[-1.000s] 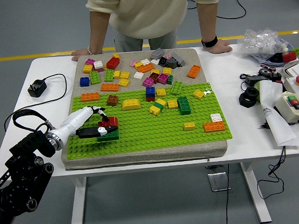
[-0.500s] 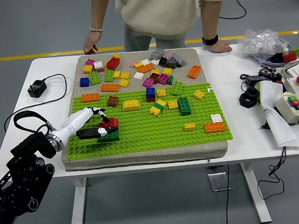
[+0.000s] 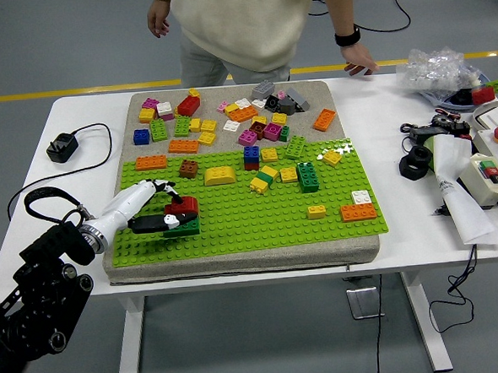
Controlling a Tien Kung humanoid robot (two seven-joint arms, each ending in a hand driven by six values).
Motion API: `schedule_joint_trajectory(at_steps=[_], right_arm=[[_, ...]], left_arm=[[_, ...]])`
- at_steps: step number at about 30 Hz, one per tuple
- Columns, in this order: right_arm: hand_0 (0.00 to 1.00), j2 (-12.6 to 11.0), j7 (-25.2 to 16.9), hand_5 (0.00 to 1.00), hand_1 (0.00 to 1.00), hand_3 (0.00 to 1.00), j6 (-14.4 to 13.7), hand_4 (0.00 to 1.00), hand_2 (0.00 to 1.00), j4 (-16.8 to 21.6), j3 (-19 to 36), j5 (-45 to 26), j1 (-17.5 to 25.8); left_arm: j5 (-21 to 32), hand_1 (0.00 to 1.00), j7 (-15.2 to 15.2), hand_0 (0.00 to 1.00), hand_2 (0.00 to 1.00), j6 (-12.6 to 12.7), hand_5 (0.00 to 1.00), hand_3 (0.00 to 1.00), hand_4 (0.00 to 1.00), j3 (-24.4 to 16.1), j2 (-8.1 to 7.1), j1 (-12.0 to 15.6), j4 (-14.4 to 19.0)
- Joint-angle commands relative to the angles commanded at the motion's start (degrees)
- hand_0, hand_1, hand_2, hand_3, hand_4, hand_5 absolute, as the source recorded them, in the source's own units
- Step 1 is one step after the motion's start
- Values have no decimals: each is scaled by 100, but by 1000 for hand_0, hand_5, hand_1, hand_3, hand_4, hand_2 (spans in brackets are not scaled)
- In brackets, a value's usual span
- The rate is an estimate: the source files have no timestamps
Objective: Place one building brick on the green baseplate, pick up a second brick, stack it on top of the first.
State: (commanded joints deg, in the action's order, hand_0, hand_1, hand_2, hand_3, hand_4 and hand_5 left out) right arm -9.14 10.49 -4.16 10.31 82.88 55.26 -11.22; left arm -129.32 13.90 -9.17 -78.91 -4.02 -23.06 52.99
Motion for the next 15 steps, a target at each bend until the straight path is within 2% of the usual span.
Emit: schedule_joint_trajectory(at_steps=[6, 15], right_arm=[[781, -3, 0, 633, 717, 681, 2, 910, 752, 0, 15, -11, 1], [781, 9, -31, 634, 717, 680, -2, 910, 752, 0, 43, -40, 2]], left_arm=[[328, 923, 21, 998, 891, -39, 694, 598, 998, -83, -28, 40, 246], [1097, 894, -1, 998, 859, -52, 694, 598, 998, -192, -109, 74, 945]])
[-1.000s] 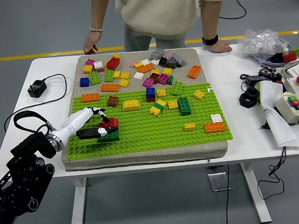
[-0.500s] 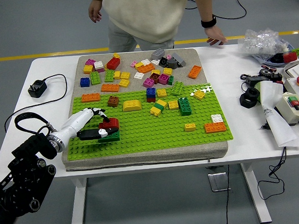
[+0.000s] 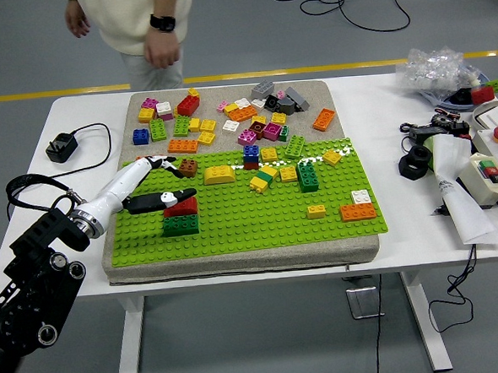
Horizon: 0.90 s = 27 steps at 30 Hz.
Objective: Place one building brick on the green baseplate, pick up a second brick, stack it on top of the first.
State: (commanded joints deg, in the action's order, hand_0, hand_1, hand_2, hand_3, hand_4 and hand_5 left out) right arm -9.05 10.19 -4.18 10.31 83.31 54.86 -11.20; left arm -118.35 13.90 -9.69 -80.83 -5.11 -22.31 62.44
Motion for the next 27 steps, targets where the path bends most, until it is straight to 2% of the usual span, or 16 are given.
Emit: schedule_joint_trajectory(at_steps=[1, 2, 7, 8, 9, 13, 14, 19, 20, 25, 26, 27], right_arm=[[781, 0, -1, 634, 717, 680, 1, 910, 752, 0, 2, -1, 0], [780, 1, -2, 637, 718, 680, 1, 910, 752, 0, 7, -1, 2], [780, 14, 2, 637, 718, 680, 1, 910, 752, 0, 54, 26, 16], [781, 19, 6, 636, 717, 680, -3, 910, 752, 0, 65, 43, 22], [781, 20, 7, 636, 717, 680, -4, 910, 752, 0, 67, 47, 23], [781, 51, 14, 636, 717, 680, -44, 910, 752, 0, 82, 109, 37], [781, 53, 14, 635, 723, 685, -47, 911, 754, 0, 83, 112, 38], [781, 87, 48, 635, 723, 685, -87, 911, 754, 0, 84, 188, 105], [781, 97, 56, 636, 735, 688, -95, 911, 759, 0, 78, 204, 133], [781, 133, 67, 636, 735, 688, -123, 911, 759, 0, 45, 240, 232], [794, 144, 66, 636, 747, 688, -130, 911, 764, 0, 38, 244, 258], [794, 150, 67, 636, 747, 688, -135, 911, 764, 0, 35, 248, 273]], left_arm=[[37, 894, -1, 998, 859, 0, 694, 598, 998, -4, -5, 0, 22], [89, 869, 3, 998, 839, 12, 684, 676, 997, -11, -19, -4, 53], [670, 869, 88, 998, 839, 186, 684, 676, 997, -86, -172, -66, 218], [911, 861, 117, 998, 830, 241, 688, 855, 990, -118, -225, -90, 249], [1009, 861, 124, 998, 830, 255, 688, 855, 990, -127, -239, -96, 257], [1814, 861, 220, 998, 830, 291, 688, 855, 990, -215, -474, -180, 296], [1951, 898, 223, 998, 870, 287, 706, 914, 987, -221, -490, -186, 297], [2760, 898, 297, 998, 870, 298, 706, 914, 987, -242, -705, -237, 282], [2944, 947, 308, 998, 931, 294, 825, 979, 938, -222, -763, -235, 258], [3639, 947, 290, 998, 931, 162, 825, 979, 938, -83, -943, -268, 7], [3838, 968, 271, 998, 957, 108, 880, 998, 924, -21, -996, -291, -105], [3966, 968, 257, 998, 957, 69, 880, 998, 924, 11, -1035, -311, -175]])
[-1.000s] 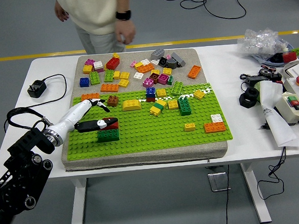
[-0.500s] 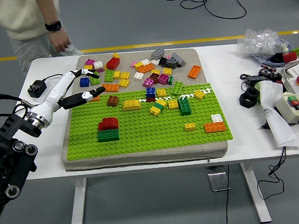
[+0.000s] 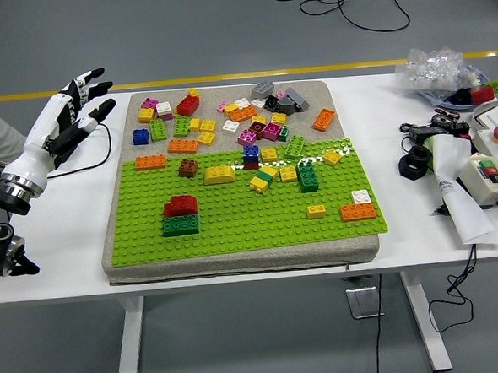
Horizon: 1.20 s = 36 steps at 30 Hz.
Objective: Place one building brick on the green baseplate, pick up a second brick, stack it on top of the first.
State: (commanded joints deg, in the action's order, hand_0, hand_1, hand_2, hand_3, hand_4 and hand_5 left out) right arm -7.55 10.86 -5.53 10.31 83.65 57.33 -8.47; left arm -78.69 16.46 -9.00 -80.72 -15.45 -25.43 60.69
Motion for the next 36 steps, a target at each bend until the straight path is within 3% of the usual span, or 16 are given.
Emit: schedule_joint_trajectory(at_steps=[6, 12, 36], right_arm=[[795, -14, 27, 634, 756, 689, -43, 911, 771, 0, 5, 1, 5], [795, -71, 53, 632, 755, 690, -52, 911, 770, 0, 28, -92, -51], [800, -70, 66, 631, 756, 700, -10, 912, 774, 0, 88, -93, -95]], left_arm=[[649, 984, -82, 998, 972, -114, 893, 998, 920, 65, -189, -176, -404], [592, 998, -120, 998, 998, -41, 893, 998, 921, 11, -270, -378, -555], [164, 998, -205, 998, 998, 71, 894, 998, 921, -238, -245, -517, -594]])
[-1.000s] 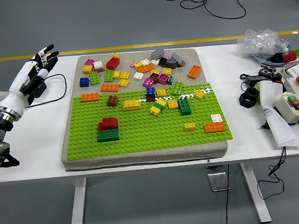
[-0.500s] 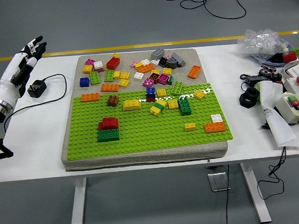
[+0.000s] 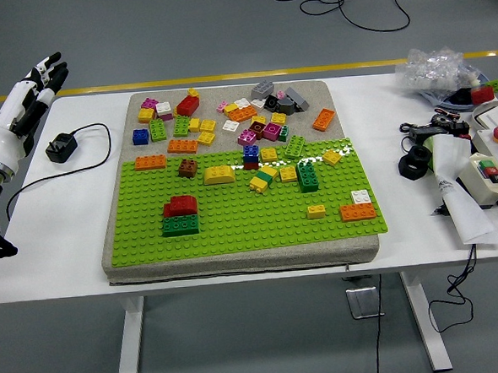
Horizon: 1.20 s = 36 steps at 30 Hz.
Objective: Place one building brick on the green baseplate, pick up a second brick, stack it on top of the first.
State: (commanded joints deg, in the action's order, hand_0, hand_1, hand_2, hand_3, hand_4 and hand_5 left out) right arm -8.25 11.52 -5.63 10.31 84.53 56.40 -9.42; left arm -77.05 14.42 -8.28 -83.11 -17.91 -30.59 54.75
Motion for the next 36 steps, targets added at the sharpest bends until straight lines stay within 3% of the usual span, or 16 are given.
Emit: schedule_joint_trajectory(at_steps=[7, 26, 36], right_arm=[[800, 29, -6, 629, 758, 702, -49, 912, 775, 0, -13, 13, 13], [804, -12, 111, 622, 761, 710, -163, 910, 777, 0, -146, 7, 116], [806, 2, 66, 618, 763, 719, -214, 912, 776, 0, -129, -35, 53]], left_arm=[[-67, 998, -5, 998, 998, 17, 894, 998, 920, -71, -3, -99, 26], [-34, 998, -10, 998, 998, 19, 896, 998, 912, 209, 275, -355, -310], [-1, 998, 35, 998, 997, -18, 897, 998, 910, 178, 229, -378, -411]])
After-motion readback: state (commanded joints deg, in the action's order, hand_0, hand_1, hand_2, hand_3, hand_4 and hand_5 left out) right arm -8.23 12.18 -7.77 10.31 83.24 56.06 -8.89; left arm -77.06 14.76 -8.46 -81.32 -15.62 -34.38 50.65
